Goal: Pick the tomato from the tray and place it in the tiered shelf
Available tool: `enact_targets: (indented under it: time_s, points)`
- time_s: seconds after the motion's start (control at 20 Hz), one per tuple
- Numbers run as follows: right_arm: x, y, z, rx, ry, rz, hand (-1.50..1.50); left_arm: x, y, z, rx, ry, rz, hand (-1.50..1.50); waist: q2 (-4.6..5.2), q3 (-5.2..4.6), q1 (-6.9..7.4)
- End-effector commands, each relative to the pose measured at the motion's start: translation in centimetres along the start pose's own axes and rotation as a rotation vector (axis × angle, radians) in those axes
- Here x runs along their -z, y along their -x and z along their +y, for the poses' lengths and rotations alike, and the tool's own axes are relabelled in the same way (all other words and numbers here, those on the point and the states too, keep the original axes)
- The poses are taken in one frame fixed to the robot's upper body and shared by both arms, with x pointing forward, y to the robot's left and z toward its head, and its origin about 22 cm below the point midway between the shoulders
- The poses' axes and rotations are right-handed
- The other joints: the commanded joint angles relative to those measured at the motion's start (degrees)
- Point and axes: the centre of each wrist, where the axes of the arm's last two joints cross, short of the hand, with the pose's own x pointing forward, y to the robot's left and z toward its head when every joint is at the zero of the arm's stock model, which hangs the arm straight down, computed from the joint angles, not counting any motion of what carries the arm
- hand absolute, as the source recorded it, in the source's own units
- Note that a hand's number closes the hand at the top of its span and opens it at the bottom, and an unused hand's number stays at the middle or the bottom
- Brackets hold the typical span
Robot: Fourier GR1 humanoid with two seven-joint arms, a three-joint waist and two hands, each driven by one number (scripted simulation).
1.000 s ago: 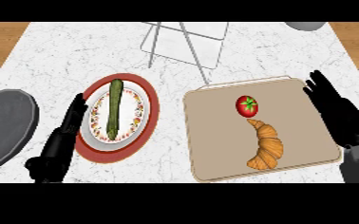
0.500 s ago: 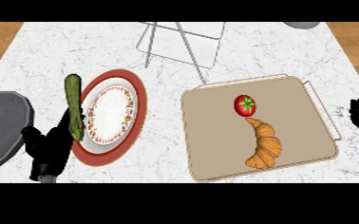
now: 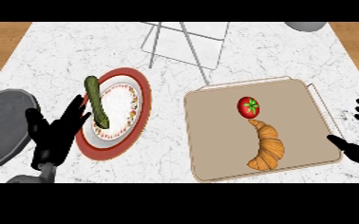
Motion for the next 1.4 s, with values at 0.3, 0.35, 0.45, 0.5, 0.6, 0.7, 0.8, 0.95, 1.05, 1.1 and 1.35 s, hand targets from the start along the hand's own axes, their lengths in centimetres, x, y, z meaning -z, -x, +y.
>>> enact_targets:
  time_s: [0.3,0.35,0.45,0.5,0.6,0.7,0.8,0.95,1.05,1.1,1.35]
  points:
    - [-2.1,-11.6,2.3,-0.135,-0.261,0.055,-1.50,1.6,-0.4,-0.1,-0.004,0.000,0.060,0.00,0.54,-0.64,0.37]
    - [-1.0,-10.8,1.0,-0.191,-0.257,0.095,-1.50,0.5,0.0,-1.2,0.005,0.027,0.067,0.00,0.50,-0.51,0.87]
    - [-0.3,-13.5,2.9,-0.194,-0.227,0.130,-1.50,0.7,0.8,-1.0,0.002,0.026,0.055,0.00,0.65,-0.56,1.62]
    - [-2.6,-13.5,3.9,-0.200,-0.233,0.150,-1.50,-0.1,1.5,-0.2,-0.009,0.020,0.057,0.00,0.42,-0.56,1.02]
    - [-0.4,-15.7,4.2,-0.241,-0.165,0.186,-1.50,0.6,-0.4,-1.4,0.002,0.038,0.057,0.00,0.62,-0.55,1.82]
    - [0.5,-15.6,6.5,-0.263,-0.133,0.215,-1.50,0.2,-0.1,-1.4,0.012,0.043,0.048,0.00,0.68,-0.52,2.21]
    - [0.6,-18.0,8.3,-0.270,-0.115,0.235,-1.50,1.0,0.1,-0.6,0.015,0.044,0.048,0.00,0.78,-0.59,2.27]
    - [1.7,-17.2,10.2,-0.370,-0.110,0.274,-1.50,0.7,0.3,-1.0,0.003,0.052,0.057,0.00,0.69,-0.51,1.95]
    - [2.5,-16.7,12.2,-0.367,-0.133,0.319,-1.50,1.3,-0.3,-2.5,0.011,0.049,0.059,0.00,0.72,-0.49,1.81]
    - [3.1,-17.6,11.3,-0.373,-0.132,0.336,-1.50,1.6,1.4,-1.2,0.017,0.020,0.060,0.00,0.71,-0.51,1.46]
    - [3.6,-17.5,15.0,-0.441,-0.221,0.395,-1.50,1.7,0.4,0.4,0.006,0.021,0.064,0.00,0.62,-0.50,1.31]
